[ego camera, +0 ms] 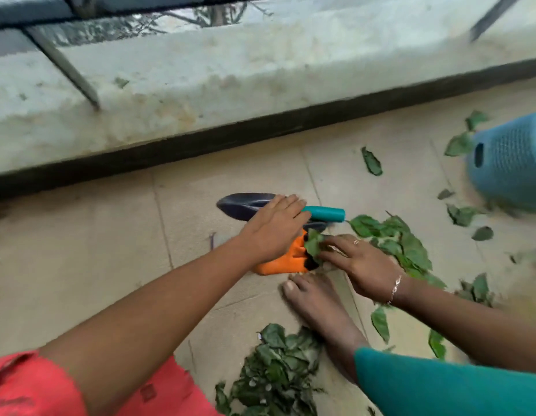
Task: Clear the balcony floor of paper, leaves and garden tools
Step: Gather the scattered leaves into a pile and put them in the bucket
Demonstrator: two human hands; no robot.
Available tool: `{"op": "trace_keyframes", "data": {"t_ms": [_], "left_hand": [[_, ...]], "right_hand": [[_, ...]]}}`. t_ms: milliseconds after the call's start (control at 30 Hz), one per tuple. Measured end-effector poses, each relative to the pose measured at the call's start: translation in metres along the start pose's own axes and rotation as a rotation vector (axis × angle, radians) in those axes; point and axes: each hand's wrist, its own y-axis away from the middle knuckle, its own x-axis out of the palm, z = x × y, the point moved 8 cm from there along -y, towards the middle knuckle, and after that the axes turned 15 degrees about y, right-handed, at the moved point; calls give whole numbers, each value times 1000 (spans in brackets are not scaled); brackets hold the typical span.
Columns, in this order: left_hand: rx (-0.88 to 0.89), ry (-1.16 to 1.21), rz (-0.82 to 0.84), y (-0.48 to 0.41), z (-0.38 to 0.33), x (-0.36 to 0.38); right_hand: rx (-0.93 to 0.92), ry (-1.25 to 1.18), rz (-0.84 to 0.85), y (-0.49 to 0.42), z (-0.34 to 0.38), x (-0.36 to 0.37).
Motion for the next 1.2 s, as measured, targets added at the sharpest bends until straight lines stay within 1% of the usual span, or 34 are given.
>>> {"op": "trace_keyframes", "data": {"t_ms": [67, 133, 233, 300, 367, 467, 500, 533, 567, 600, 667, 733, 800, 867, 967, 1000, 1033, 1067, 1133, 1200], "left_hand": [[53, -25, 3, -1, -12, 0], [54, -43, 35, -1, -14, 2], [55, -82, 90, -2, -12, 6], [60, -93, 104, -3, -10, 8], [63, -96, 100, -5, -11, 9], [63, -91, 112, -9, -12, 12], [62, -89, 108, -10, -12, 12], [61, -88, 100, -12, -12, 12], [60, -88, 95, -12, -12, 11], [60, -87, 95, -13, -12, 11], [52, -83, 92, -13, -12, 10], [44, -86, 77, -14, -13, 8], [38, -88, 66, -17, -14, 6], [30, -84, 70, -19, -13, 7], [16, -89, 83, -23, -13, 10], [12, -88, 79, -25, -13, 10], [7, -80, 71, -29, -14, 9], [-1, -65, 65, -33, -15, 9], [-16, -40, 62, -41, -18, 9], [-28, -18, 58, -52, -18, 9]], "right_hand": [[-25, 39, 36, -1, 5, 5], [-22, 37, 43, -7, 7, 8], [-12, -33, 0, -7, 4, 9], [36, -94, -7, 2, -1, 9], [150, -94, 18, 13, -12, 9], [471, -139, 115, 35, -44, 16], [534, -134, 117, 41, -50, 14], [535, -116, 107, 43, -51, 10], [487, -114, 98, 39, -47, 8], [395, -125, 93, 30, -36, 5], [188, -175, 151, 7, -8, 9], [123, -247, 260, -8, 6, 20], [144, -262, 322, -8, 2, 29], [227, -256, 324, 4, -15, 29], [519, -167, 377, 38, -61, 27], [586, -131, 404, 49, -71, 27], [608, -97, 430, 55, -76, 26], [587, -58, 451, 55, -76, 28], [485, -11, 491, 49, -71, 34], [398, 22, 570, 42, -69, 42]]}}
